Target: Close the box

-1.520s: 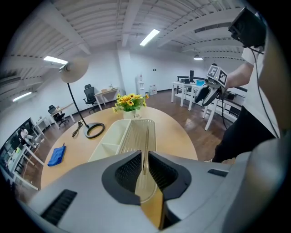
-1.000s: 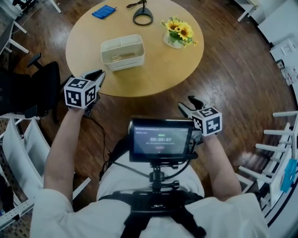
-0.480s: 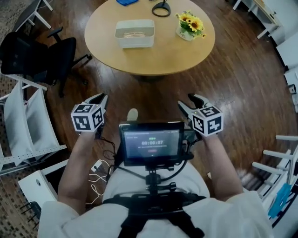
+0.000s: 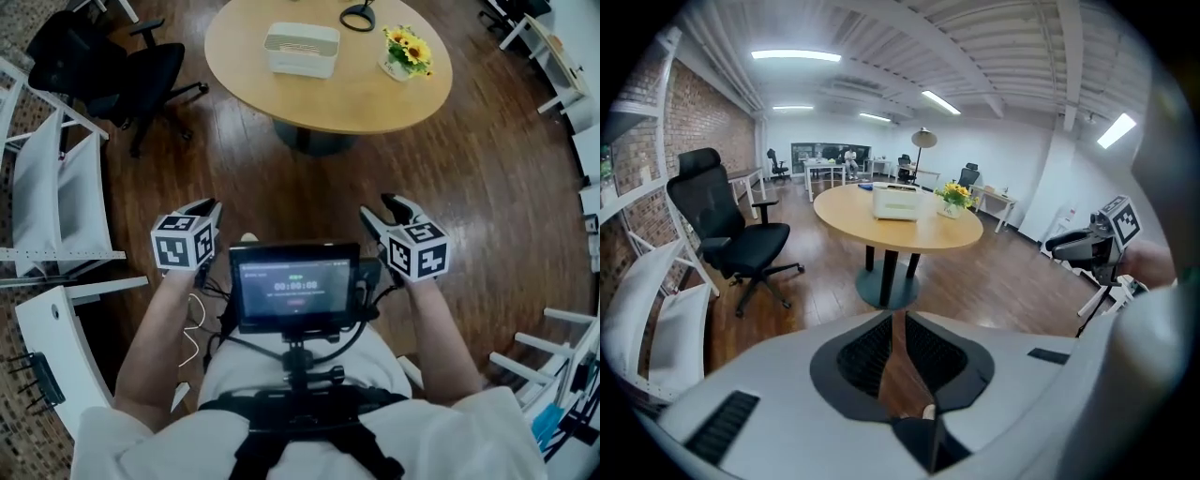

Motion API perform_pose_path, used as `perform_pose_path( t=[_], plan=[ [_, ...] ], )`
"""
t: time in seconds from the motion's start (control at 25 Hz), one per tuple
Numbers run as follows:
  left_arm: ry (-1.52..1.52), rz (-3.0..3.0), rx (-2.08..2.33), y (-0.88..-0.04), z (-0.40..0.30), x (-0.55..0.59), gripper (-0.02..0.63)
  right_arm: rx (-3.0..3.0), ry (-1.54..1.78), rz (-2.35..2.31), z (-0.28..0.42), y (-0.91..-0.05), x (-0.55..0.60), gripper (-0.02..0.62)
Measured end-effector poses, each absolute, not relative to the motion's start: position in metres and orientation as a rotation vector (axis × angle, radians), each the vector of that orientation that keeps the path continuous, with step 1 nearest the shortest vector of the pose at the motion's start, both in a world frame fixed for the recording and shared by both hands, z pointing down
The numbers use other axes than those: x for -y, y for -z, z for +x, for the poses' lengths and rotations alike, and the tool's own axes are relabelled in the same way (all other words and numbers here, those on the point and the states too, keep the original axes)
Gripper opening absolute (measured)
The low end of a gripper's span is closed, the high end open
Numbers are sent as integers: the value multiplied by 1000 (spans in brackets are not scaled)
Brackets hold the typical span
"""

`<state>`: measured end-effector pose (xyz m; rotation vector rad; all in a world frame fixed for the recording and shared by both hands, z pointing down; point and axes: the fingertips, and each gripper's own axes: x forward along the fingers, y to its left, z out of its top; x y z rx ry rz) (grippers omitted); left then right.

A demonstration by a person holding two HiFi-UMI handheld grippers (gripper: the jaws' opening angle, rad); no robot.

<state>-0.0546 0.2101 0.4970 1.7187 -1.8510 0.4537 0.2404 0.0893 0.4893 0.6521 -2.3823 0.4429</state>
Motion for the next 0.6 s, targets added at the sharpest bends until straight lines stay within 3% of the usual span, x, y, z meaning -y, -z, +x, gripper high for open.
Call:
perform_pose_path(
  t=[0.6],
  plan=[
    [-403, 1621, 1876, -502, -70, -239, 47, 2392, -454, 630, 227, -488, -91, 235]
  ],
)
